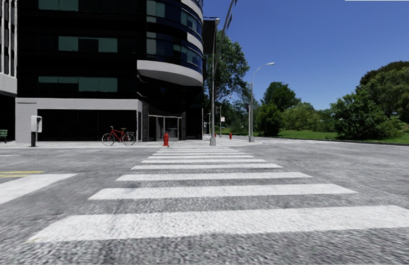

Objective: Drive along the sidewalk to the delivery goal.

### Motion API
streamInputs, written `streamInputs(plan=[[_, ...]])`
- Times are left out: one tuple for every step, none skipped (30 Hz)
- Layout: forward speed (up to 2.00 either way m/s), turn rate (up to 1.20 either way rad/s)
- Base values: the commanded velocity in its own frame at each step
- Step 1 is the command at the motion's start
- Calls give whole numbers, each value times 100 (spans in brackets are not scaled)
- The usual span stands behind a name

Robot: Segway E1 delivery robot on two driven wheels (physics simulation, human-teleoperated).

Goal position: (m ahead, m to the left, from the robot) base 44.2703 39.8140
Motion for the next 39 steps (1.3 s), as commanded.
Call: streamInputs(plan=[[200, 0], [200, 0], [200, 0], [200, 0], [200, 0], [200, 0], [200, 0], [200, 0], [200, 0], [200, 9], [200, 12], [200, 14], [200, 14], [200, 16], [200, 19], [200, 25], [200, 26], [200, 26], [200, 26], [200, 27], [200, 27], [200, 27], [200, 27], [200, 27], [200, 25], [200, 6], [200, 6], [200, 0], [200, 0], [200, 0], [200, 0], [200, 0], [200, 0], [200, 0], [200, 0], [200, 0], [200, 0], [200, 0], [200, 0]])
